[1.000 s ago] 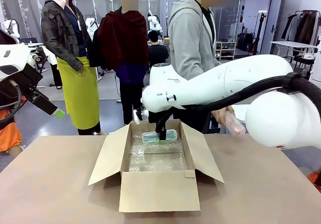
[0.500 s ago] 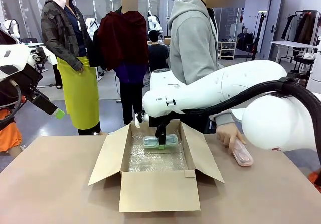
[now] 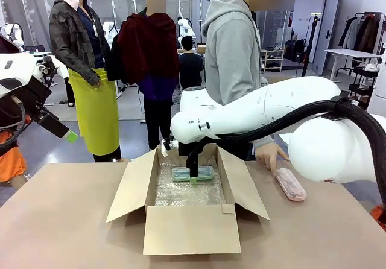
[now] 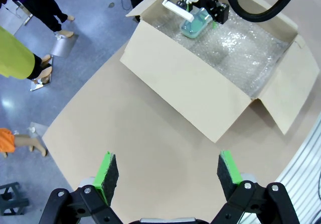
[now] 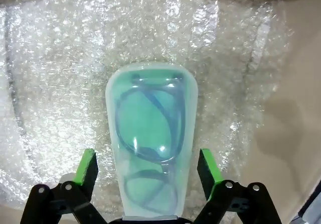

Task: Pack the glasses set securely to prepare it for shipping.
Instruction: Place the Glasses case inside the Package Box, then put the Glasses case from the right side of the table into the Package Box.

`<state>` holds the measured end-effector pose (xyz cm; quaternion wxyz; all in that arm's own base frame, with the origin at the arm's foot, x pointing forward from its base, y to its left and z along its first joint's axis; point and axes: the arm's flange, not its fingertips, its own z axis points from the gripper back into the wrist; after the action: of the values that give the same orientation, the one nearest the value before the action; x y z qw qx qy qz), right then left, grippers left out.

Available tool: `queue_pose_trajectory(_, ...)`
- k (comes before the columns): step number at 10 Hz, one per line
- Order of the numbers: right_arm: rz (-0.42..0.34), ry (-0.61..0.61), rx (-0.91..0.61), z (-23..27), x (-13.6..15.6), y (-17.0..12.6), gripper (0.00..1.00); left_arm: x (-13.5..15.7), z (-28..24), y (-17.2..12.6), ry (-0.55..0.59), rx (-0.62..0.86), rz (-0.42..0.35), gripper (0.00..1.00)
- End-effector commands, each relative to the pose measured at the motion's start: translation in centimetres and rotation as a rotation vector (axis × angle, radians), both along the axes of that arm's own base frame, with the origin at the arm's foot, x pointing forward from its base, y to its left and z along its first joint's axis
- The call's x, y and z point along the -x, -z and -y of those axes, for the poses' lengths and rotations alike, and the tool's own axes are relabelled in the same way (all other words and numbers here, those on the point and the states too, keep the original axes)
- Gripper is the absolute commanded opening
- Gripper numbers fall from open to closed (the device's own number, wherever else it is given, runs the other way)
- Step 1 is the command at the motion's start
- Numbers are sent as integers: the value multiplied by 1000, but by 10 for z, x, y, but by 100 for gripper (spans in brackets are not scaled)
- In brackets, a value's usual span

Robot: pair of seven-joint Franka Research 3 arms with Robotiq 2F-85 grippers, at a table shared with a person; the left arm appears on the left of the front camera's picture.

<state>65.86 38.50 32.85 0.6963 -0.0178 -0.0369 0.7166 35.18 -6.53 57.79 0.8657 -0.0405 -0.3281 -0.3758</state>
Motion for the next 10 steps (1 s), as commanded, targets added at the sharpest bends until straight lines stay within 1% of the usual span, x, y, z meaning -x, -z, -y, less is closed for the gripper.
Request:
queue_pose_trajectory(1, 8, 22, -35, -5, 4, -19, 100, 1, -2, 0, 5, -6, 8, 100)
queue_pose_trajectory(2, 17, 18, -44, -3, 8, -30, 100, 1, -2, 0, 5, -6, 8, 100)
queue_pose_trajectory(3, 7, 0, -10, -2, 0, -7, 100, 1, -2, 0, 5, -6, 8, 100)
queue_pose_trajectory(10, 7, 0, -10, -2, 0, -7, 100, 1, -2, 0, 5, -6, 8, 100)
